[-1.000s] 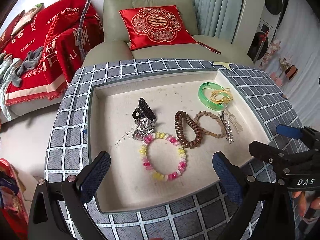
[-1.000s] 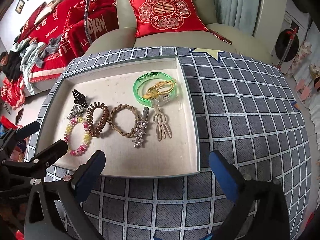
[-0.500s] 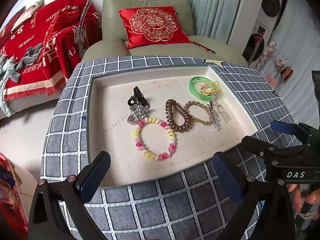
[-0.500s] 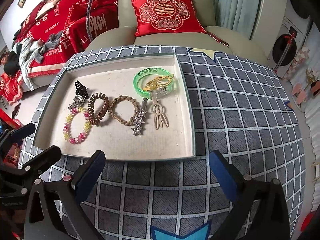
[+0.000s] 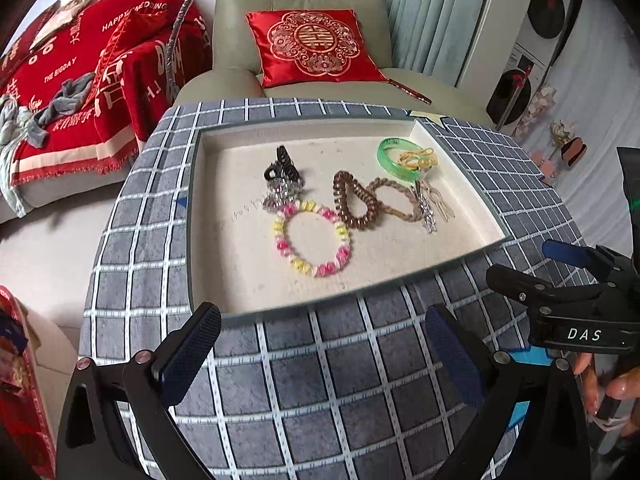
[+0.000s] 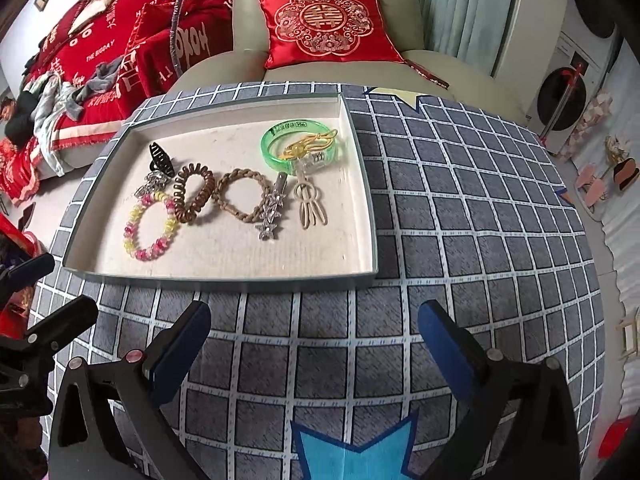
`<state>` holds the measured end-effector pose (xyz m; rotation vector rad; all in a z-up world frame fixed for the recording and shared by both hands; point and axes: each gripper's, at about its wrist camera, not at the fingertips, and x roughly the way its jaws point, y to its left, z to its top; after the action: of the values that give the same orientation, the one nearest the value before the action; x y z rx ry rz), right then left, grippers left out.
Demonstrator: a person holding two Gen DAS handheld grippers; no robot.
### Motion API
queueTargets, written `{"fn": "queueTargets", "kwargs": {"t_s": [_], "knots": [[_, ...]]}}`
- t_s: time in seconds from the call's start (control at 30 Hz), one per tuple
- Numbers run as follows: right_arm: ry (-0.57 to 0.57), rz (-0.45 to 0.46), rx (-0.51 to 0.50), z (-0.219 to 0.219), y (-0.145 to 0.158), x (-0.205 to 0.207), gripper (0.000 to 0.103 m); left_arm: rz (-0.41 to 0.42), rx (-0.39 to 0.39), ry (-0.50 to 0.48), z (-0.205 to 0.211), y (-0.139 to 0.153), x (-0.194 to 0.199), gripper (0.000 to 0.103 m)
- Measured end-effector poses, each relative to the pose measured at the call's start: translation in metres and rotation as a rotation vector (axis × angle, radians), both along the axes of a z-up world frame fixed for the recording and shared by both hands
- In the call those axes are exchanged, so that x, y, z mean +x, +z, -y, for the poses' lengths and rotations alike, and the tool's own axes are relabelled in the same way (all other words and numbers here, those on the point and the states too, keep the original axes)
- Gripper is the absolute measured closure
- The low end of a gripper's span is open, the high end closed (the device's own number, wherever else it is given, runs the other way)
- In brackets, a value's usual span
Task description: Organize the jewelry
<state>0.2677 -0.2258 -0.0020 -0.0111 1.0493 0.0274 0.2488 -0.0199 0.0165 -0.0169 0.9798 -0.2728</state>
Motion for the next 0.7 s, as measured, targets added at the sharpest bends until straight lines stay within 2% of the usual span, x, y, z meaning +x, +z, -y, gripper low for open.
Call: {"fn": "queueTargets", "kwargs": {"t_s": [0.7], "knots": [[-0.002,0.019,0.019,-0.003,-0.004,-0.040,0.000,0.027,0.031,0.037,-0.006,-0.007,-0.043,0.000]]}}
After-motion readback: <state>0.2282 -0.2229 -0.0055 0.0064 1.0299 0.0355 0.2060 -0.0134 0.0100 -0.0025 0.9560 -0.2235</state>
